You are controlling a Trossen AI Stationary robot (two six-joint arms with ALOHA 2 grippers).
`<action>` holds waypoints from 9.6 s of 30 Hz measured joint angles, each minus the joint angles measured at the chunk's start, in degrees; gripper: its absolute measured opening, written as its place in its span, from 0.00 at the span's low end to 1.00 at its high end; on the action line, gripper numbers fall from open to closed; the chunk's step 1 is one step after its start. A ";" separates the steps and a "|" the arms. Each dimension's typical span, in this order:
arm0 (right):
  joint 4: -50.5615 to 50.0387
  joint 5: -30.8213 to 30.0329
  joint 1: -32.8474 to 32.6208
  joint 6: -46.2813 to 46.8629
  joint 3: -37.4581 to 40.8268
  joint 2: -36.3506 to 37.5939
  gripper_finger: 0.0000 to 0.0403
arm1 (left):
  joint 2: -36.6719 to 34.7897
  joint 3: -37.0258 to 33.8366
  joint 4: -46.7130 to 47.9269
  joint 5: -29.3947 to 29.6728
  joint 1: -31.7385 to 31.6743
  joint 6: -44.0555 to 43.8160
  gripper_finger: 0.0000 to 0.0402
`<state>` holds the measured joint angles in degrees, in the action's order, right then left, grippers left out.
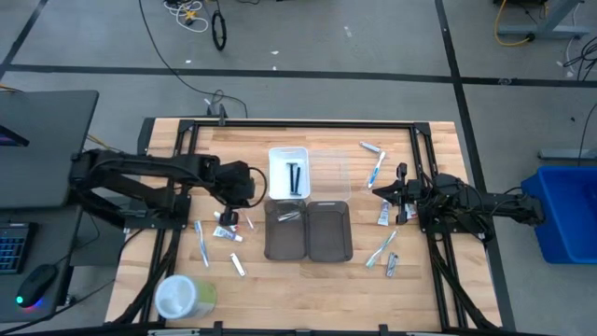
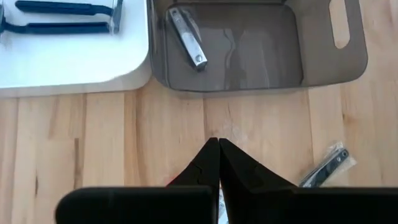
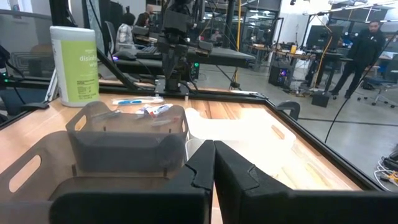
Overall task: Pick & Place Travel size toiletries
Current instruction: Put the orange toothbrush into the transparent bin
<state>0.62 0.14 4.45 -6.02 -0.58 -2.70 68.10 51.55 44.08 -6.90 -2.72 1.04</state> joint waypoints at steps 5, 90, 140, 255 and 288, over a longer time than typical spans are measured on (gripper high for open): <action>-0.02 -0.02 0.00 0.00 0.00 0.00 0.03 | -0.72 -1.34 0.21 0.01 0.00 -0.31 0.02; -0.07 -0.02 0.01 0.00 0.00 0.00 0.03 | 7.02 -13.38 -7.66 10.77 0.02 28.56 0.41; -0.07 -0.02 0.00 0.00 0.00 0.00 0.03 | 7.02 -20.27 -14.04 10.94 0.02 30.12 0.41; -0.07 -0.02 0.01 0.00 0.02 -0.02 0.03 | 2.32 5.79 7.22 10.55 0.22 19.55 0.07; -0.04 -0.01 0.01 0.00 0.01 -0.02 0.03 | 13.14 24.13 -5.44 13.48 -2.25 10.76 0.08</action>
<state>0.58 0.13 4.46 -6.02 -0.57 -2.72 81.23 75.68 38.65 6.57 -4.97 11.80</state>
